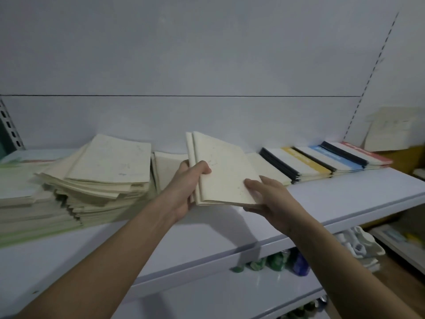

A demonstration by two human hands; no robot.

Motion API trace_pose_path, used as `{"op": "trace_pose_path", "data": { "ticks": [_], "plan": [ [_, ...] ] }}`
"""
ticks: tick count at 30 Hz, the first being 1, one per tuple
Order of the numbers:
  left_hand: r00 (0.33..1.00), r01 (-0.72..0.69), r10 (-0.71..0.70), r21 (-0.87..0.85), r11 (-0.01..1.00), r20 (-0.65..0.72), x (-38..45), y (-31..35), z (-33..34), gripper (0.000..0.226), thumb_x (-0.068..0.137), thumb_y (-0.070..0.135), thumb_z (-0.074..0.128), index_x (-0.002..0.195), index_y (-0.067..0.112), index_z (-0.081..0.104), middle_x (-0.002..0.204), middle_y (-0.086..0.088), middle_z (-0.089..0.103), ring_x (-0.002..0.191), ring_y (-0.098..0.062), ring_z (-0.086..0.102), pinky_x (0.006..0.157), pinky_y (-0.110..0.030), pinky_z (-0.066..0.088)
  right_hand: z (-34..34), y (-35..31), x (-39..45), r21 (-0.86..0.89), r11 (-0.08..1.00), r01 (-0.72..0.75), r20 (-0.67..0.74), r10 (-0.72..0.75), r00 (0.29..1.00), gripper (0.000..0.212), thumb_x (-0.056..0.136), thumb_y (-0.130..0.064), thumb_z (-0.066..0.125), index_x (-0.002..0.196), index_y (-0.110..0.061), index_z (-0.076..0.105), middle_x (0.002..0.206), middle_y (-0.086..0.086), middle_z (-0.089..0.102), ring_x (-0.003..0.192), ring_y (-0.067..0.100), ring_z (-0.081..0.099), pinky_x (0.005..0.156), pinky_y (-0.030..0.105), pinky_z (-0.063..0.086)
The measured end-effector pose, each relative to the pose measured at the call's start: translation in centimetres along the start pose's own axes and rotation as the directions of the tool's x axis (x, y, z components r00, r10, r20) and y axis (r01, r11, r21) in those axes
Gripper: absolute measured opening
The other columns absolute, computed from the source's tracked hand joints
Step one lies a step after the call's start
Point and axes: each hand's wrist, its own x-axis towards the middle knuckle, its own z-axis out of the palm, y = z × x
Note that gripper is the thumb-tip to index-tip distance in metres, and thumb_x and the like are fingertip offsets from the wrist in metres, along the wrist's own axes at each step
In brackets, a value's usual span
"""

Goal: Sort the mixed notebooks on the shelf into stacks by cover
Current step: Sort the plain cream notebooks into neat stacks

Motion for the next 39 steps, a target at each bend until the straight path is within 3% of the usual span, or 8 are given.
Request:
{"op": "trace_pose_path", "data": {
  "ticks": [10, 15, 17, 21, 26, 29, 33, 39],
  "plan": [
    [0.998, -0.028, 0.027, -0.014, 1.000, -0.050, 5.0, -3.4, 8.0, 0.036, 0.088, -0.005, 0.062, 0.119, 0.011, 0.054, 0.116, -0.008, 0.068, 0.109, -0.027, 0.065, 0.101, -0.044, 0.048, -9.3, -0.9, 7.5, -0.242, 0.967, 0.073, -0.049, -0.087, 0.995, 0.022, 0.094, -0.011, 0.060, 0.115, -0.005, 0.059, 0.104, 0.009, 0.069, 0.089, 0.023, 0.068, 0.061, 0.032, 0.058],
    [0.979, -0.086, 0.094, 0.055, 0.995, -0.180, 8.1, -5.6, 11.7, 0.038, 0.086, -0.005, 0.063, 0.121, 0.008, 0.059, 0.112, -0.006, 0.069, 0.104, -0.023, 0.066, 0.096, -0.040, 0.052, -12.8, -1.9, 12.1, -0.468, 0.874, 0.132, -0.032, -0.166, 0.986, 0.012, 0.091, -0.014, 0.062, 0.102, -0.011, 0.063, 0.092, 0.004, 0.069, 0.079, 0.018, 0.067, 0.065, 0.032, 0.057],
    [0.955, -0.108, 0.132, 0.104, 0.989, -0.264, 9.2, -6.3, 12.9, 0.033, 0.087, -0.003, 0.060, 0.119, 0.007, 0.060, 0.111, -0.006, 0.069, 0.098, -0.020, 0.066, 0.081, -0.031, 0.056, -13.4, -1.6, 13.7, -0.559, 0.817, 0.139, -0.005, -0.171, 0.985, 0.013, 0.089, -0.021, 0.060, 0.100, -0.015, 0.061, 0.095, 0.004, 0.069, 0.083, 0.021, 0.066, 0.076, 0.041, 0.058],
    [0.846, -0.183, 0.344, 0.383, 0.905, -0.407, 9.6, -6.4, 14.6, 0.043, 0.097, 0.010, 0.052, 0.139, 0.015, 0.047, 0.125, 0.009, 0.055, 0.112, -0.011, 0.054, 0.064, -0.001, 0.038, -13.7, -0.1, 16.7, -0.842, 0.480, 0.246, 0.068, -0.358, 0.931, 0.049, 0.094, -0.027, 0.054, 0.137, -0.006, 0.044, 0.134, 0.016, 0.050, 0.120, 0.033, 0.049, 0.100, 0.039, 0.041],
    [0.905, -0.124, 0.267, 0.396, 0.910, -0.330, 10.1, -7.3, 14.1, 0.051, 0.103, 0.034, 0.042, 0.151, 0.027, 0.029, 0.124, 0.013, 0.047, 0.088, 0.014, 0.046, 0.059, 0.005, 0.034, -13.9, 1.8, 17.0, -0.818, 0.428, 0.385, 0.114, -0.535, 0.837, 0.042, 0.096, -0.021, 0.050, 0.136, -0.006, 0.048, 0.137, 0.010, 0.049, 0.125, 0.026, 0.042, 0.100, 0.028, 0.031],
    [0.929, -0.134, 0.261, 0.420, 0.898, -0.261, 11.1, -8.2, 13.7, 0.041, 0.101, 0.039, 0.044, 0.141, 0.040, 0.034, 0.118, 0.034, 0.048, 0.092, 0.026, 0.047, 0.077, 0.002, 0.032, -14.0, 2.0, 16.9, -0.842, 0.403, 0.359, 0.111, -0.521, 0.846, 0.043, 0.096, -0.024, 0.049, 0.135, -0.006, 0.047, 0.137, 0.010, 0.047, 0.123, 0.029, 0.044, 0.098, 0.034, 0.035],
    [0.939, -0.153, 0.269, 0.442, 0.884, -0.214, 11.9, -9.0, 13.4, 0.059, 0.098, 0.045, 0.045, 0.152, 0.030, 0.027, 0.137, 0.026, 0.040, 0.124, 0.010, 0.039, 0.100, -0.013, 0.027, -14.4, 2.1, 16.5, -0.874, 0.392, 0.287, 0.136, -0.369, 0.919, 0.040, 0.097, -0.028, 0.046, 0.131, -0.006, 0.044, 0.134, 0.012, 0.045, 0.116, 0.032, 0.047, 0.092, 0.036, 0.037],
    [0.932, -0.196, 0.307, 0.442, 0.875, -0.195, 12.4, -9.4, 13.1, 0.056, 0.101, 0.040, 0.039, 0.153, 0.021, 0.027, 0.145, 0.021, 0.031, 0.130, 0.012, 0.027, 0.085, 0.011, 0.021, -14.5, 1.9, 16.8, -0.872, 0.384, 0.303, 0.175, -0.334, 0.926, 0.036, 0.097, -0.027, 0.045, 0.125, -0.006, 0.050, 0.133, 0.010, 0.049, 0.115, 0.031, 0.049, 0.087, 0.036, 0.038]
  ]
}}
